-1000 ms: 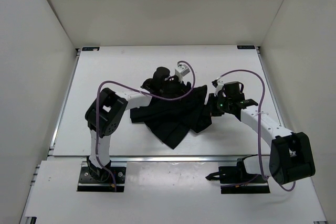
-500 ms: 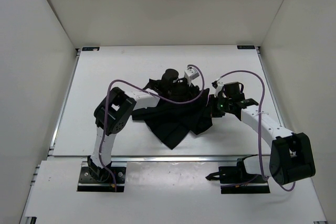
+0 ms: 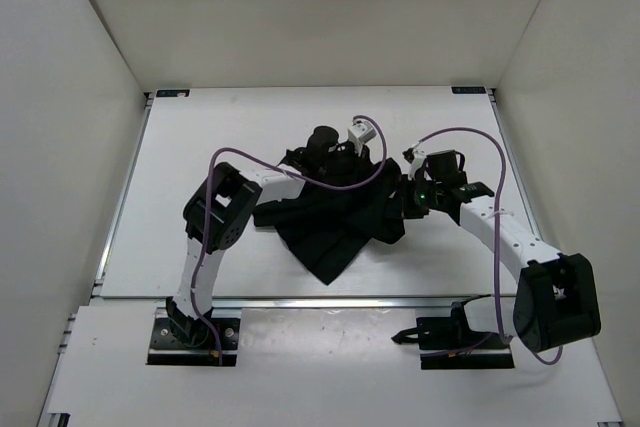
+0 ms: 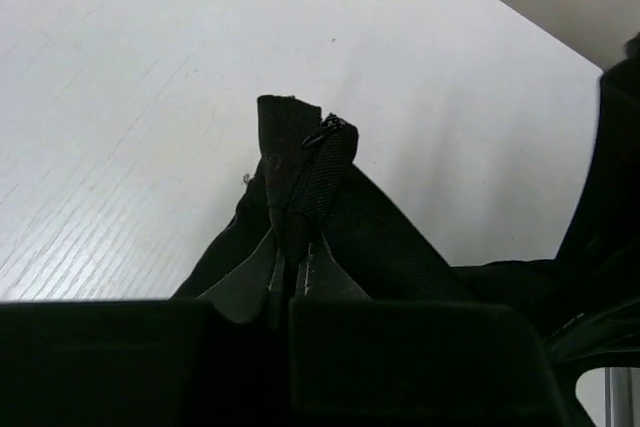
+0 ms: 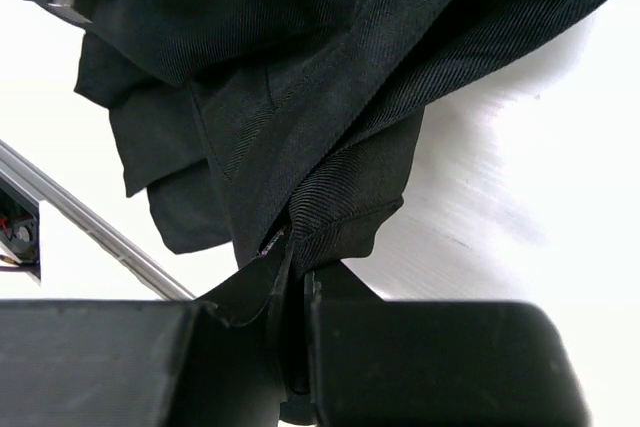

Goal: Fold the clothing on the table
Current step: Flatten the skirt out

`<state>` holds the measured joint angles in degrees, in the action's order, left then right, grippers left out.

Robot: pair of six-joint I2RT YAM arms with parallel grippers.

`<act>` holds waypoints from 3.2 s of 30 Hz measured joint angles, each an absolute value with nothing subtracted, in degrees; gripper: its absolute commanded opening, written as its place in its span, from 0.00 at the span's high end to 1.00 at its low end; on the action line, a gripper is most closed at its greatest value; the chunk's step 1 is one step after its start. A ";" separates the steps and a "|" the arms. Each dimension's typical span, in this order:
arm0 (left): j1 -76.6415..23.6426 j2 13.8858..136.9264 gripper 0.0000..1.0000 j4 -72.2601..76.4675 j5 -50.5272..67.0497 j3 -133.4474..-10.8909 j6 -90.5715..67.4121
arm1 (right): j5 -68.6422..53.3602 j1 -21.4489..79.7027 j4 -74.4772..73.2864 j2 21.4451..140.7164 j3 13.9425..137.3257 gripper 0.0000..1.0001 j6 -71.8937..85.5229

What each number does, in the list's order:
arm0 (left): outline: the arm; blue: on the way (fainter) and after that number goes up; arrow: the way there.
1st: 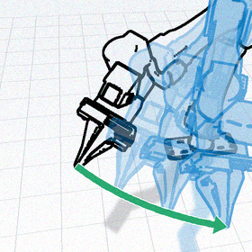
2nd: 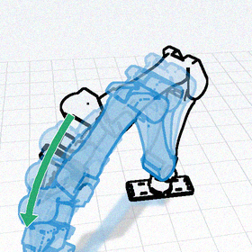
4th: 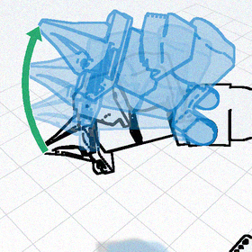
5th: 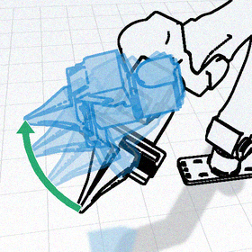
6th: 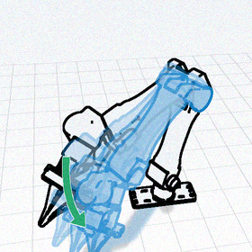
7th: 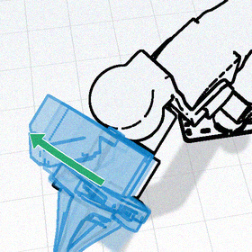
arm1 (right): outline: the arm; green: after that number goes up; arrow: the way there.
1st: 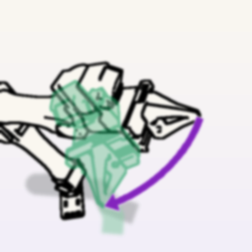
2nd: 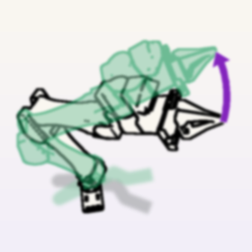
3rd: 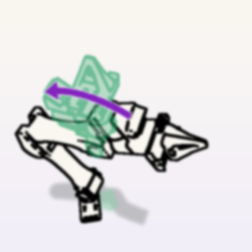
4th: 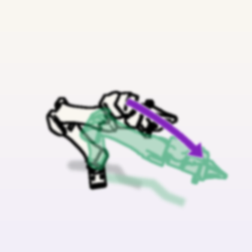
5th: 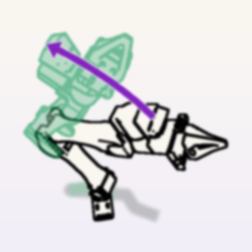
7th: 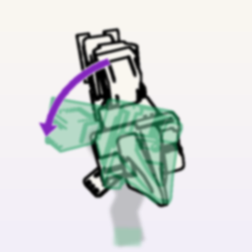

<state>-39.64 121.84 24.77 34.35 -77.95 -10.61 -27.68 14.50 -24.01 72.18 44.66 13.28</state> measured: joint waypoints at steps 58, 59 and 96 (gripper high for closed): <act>-30.87 85.52 0.09 0.19 16.43 -36.77 -37.43 | -24.03 7.49 -27.64 63.16 37.89 1.00 16.88; -30.87 86.21 0.11 0.45 16.29 -37.19 -37.54 | -24.08 7.49 -27.55 62.87 37.89 1.00 17.02; -18.79 59.72 1.00 -10.52 13.13 -28.71 -37.74 | -30.09 8.40 -19.25 80.62 50.00 1.00 17.15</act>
